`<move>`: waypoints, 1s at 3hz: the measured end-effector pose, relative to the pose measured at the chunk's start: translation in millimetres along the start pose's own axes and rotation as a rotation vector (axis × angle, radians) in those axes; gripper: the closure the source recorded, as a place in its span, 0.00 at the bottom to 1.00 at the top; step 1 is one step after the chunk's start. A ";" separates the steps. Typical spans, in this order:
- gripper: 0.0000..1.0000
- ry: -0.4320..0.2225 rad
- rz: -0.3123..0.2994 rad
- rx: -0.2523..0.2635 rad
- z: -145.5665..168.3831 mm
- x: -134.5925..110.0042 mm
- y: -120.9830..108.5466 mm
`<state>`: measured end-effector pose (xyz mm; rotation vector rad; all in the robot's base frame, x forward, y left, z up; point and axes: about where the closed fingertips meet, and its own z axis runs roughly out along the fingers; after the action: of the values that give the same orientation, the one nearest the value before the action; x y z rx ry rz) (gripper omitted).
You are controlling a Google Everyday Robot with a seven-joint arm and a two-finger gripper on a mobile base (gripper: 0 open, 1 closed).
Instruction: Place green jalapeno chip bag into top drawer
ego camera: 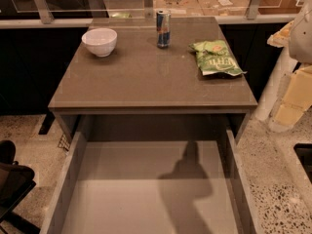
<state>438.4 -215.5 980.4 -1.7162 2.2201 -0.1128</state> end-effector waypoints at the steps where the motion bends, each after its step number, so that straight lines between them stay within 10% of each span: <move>1: 0.00 0.000 0.000 0.000 0.0 0.0 0.0; 3: 0.00 -0.065 0.183 0.134 5.4 -14.7 -83.1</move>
Offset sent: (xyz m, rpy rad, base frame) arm 0.0730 -0.0184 0.0218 0.0206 -0.0959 -0.2241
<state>520.3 -223.3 1000.2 -1.4205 2.2543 -0.1557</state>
